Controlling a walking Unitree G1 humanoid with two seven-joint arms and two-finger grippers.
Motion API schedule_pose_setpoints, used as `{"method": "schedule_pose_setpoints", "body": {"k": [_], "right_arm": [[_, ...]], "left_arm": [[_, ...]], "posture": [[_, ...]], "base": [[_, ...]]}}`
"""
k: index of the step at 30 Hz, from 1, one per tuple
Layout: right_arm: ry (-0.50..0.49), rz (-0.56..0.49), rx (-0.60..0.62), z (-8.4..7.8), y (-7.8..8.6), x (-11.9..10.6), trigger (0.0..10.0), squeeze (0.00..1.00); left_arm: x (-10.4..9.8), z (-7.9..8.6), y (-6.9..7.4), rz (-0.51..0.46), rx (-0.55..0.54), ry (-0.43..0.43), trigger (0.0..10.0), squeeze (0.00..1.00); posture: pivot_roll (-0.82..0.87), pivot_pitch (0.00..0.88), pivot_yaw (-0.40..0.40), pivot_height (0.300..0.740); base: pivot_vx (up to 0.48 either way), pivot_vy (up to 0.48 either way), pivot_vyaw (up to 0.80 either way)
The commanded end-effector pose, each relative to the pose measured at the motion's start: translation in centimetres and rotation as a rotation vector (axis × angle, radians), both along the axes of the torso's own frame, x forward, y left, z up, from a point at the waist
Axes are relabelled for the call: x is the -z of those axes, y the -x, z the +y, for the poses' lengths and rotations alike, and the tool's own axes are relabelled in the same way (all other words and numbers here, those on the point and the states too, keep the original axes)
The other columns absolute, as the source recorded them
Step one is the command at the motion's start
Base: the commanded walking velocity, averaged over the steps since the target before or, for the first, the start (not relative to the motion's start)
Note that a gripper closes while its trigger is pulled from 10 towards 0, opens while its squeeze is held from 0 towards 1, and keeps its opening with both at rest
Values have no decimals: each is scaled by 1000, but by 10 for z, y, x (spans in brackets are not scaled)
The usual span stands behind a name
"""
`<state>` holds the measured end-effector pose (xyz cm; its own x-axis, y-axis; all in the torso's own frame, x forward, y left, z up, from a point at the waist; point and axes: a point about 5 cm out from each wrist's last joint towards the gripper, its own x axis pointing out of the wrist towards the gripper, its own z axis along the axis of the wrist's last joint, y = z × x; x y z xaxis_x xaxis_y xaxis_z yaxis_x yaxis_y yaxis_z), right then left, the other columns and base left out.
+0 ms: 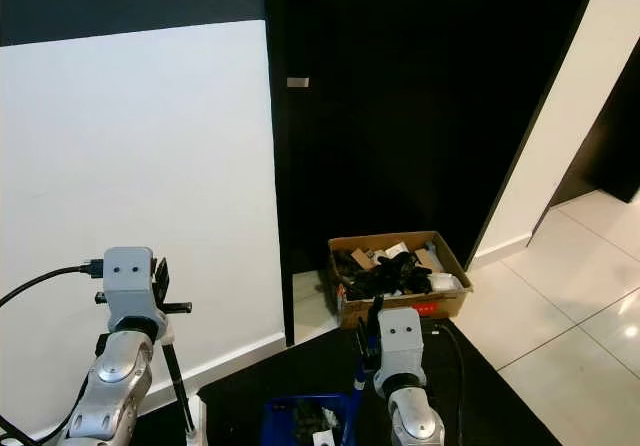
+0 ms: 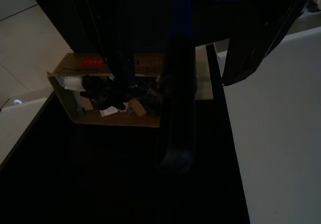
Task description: Sweep floor
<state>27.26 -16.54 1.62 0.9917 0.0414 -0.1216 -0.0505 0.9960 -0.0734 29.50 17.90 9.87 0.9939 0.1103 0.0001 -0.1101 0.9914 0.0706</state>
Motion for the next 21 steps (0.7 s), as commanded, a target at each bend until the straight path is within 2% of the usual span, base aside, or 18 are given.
{"method": "schedule_pose_setpoints", "body": {"k": [1,21], "right_arm": [[-6,14,-9,3,-1,1,10000,0],[-8,16,-21,6,-3,1,10000,0]], "left_arm": [[-9,3,-1,-46,-6,-33,10000,0],[-11,3,-1,-49,-2,-38,10000,0]], "posture": [[10,0,29,740],[13,0,30,740]], "base": [[0,0,0],[0,0,0]]}}
